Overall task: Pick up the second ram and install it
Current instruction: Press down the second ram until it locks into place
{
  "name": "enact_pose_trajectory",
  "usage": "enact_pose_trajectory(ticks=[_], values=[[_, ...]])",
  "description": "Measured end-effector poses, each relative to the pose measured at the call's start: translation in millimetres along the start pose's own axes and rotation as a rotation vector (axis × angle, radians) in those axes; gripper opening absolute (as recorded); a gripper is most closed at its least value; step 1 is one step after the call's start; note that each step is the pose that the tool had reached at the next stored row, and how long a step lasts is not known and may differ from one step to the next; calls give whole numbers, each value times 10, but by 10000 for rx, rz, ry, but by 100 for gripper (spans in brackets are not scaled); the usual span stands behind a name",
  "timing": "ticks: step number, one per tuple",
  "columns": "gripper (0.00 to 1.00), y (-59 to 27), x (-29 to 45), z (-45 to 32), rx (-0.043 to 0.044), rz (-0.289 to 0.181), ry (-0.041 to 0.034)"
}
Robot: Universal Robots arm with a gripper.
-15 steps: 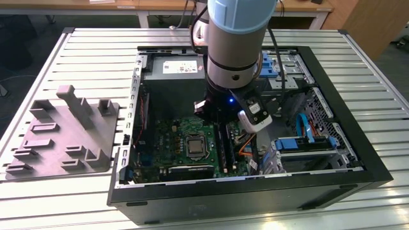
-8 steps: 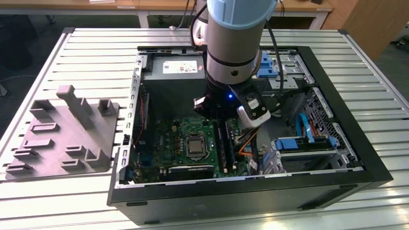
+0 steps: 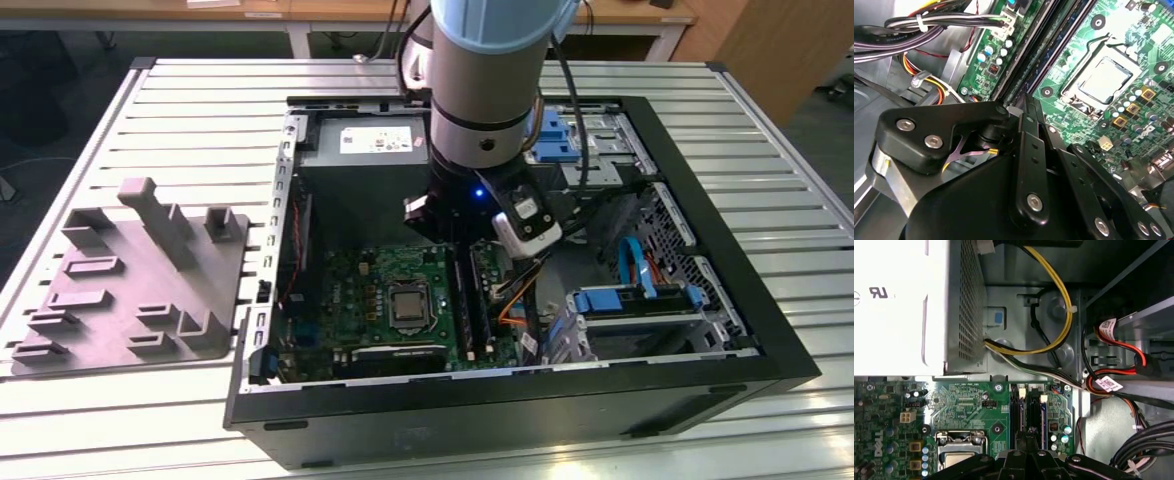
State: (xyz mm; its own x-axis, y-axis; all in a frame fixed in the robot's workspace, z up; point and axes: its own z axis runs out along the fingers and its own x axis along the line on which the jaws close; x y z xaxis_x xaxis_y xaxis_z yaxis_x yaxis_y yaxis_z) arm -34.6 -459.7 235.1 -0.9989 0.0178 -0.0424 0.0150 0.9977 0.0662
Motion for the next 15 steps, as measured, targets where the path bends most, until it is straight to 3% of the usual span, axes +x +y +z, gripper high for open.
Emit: enact_pose_trajectory(ticks=[15], values=[[10,23,-13,47,-48,-3,2]])
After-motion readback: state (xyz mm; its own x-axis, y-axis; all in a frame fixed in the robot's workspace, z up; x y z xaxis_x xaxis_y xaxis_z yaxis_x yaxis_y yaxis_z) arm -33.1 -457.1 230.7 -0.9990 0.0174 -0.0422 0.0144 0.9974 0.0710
